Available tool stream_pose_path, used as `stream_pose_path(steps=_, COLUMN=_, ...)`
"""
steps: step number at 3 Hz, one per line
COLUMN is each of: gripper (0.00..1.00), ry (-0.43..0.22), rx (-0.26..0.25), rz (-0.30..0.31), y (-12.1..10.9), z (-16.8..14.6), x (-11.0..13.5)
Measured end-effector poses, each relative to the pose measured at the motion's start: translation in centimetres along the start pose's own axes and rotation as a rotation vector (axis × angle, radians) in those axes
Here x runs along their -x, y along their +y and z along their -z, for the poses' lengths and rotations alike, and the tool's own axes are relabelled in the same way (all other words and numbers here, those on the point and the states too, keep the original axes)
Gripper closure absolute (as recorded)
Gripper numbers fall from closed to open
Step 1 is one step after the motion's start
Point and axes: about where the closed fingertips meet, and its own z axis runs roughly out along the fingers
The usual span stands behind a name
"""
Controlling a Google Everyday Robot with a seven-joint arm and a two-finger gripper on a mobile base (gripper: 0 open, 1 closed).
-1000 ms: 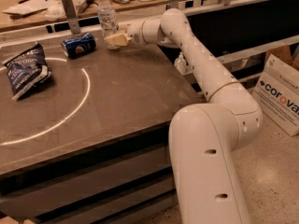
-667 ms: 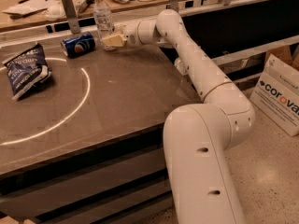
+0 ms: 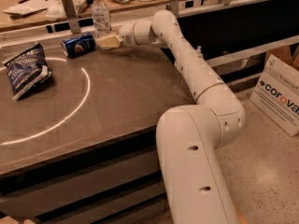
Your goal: Move blue plastic bottle near pepsi can
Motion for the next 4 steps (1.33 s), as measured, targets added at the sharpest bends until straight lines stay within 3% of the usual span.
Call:
stream_pose_path(steps=2, gripper=0.0, ry=0.005, rx=0.048, rz=-0.006, y=1.0, z=1.0, x=-0.2)
stream_pose_path(steps=4, gripper=0.0, ry=0.02, rx=0.062, rz=0.039, y=1.5, z=7.0, x=-0.8)
